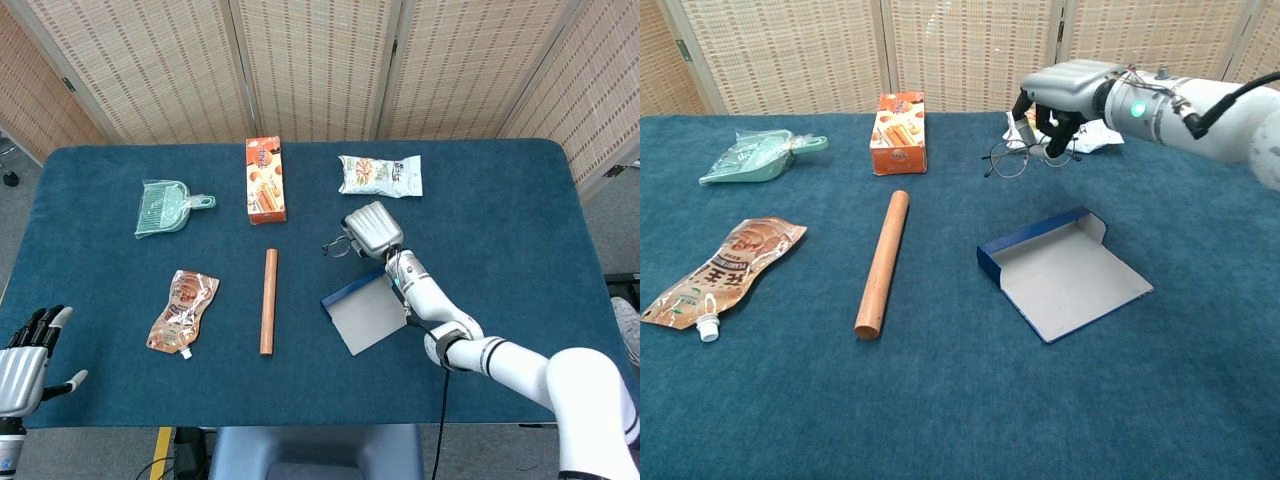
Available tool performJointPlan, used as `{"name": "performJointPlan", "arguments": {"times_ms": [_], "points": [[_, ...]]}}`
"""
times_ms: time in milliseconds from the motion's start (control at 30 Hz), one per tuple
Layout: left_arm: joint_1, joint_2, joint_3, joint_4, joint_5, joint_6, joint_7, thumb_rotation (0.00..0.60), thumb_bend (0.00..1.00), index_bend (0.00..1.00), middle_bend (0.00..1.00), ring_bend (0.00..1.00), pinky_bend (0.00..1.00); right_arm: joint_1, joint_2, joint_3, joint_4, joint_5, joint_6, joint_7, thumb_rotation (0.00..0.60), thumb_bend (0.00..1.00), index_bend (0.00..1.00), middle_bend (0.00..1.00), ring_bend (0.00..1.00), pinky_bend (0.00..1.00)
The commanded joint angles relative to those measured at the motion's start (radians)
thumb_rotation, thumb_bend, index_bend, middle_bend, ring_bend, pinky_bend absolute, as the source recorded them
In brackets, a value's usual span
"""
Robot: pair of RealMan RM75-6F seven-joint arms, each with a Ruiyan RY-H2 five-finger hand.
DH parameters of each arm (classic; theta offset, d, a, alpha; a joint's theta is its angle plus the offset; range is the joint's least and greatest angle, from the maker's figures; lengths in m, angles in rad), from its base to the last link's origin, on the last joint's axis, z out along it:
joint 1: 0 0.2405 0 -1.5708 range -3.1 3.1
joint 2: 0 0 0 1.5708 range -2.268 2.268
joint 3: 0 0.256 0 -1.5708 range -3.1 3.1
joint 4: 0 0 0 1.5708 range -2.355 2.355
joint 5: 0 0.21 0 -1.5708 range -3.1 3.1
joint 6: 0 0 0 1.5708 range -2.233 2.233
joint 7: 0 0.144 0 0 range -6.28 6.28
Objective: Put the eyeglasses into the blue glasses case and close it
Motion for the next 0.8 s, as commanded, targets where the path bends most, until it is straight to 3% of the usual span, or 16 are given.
{"name": "performJointPlan", "arguments": {"times_ms": [33, 133, 300, 533, 800], "points": [[-0.006, -0.003, 0.001, -0.004, 0.008, -0.004, 0.004, 0.6, 0.19, 0.12, 0.12, 0.1, 0.26, -0.097, 0.149, -0.057, -0.235, -0.032, 0.114, -0.061, 0.6, 0.52, 0.65, 0.87, 1.0, 0.86], [-0.013, -0.004, 0.003, -0.011, 0.023, -0.005, 0.01, 0.6, 0.19, 0.12, 0.12, 0.1, 0.26, -0.137, 0.193, -0.093, -0.333, -0.044, 0.139, -0.059, 0.6, 0.52, 0.65, 0.87, 1.0, 0.86], [-0.011, -0.002, 0.002, -0.017, 0.022, 0.001, 0.013, 0.6, 0.19, 0.12, 0.12, 0.1, 0.26, -0.185, 0.215, -0.15, -0.392, -0.09, 0.165, -0.025, 0.6, 0.52, 0.65, 0.87, 1.0, 0.86], [-0.008, -0.004, 0.008, -0.019, 0.024, 0.003, 0.012, 0.6, 0.19, 0.12, 0.12, 0.1, 0.26, -0.223, 0.167, -0.213, -0.348, -0.16, 0.171, 0.052, 0.6, 0.52, 0.65, 0.87, 1.0, 0.86], [-0.007, -0.007, 0.01, -0.013, 0.02, 0.0, 0.009, 0.6, 0.19, 0.12, 0.12, 0.1, 0.26, -0.237, 0.111, -0.239, -0.281, -0.216, 0.18, 0.075, 0.6, 0.52, 0.65, 0.87, 1.0, 0.86]]}}
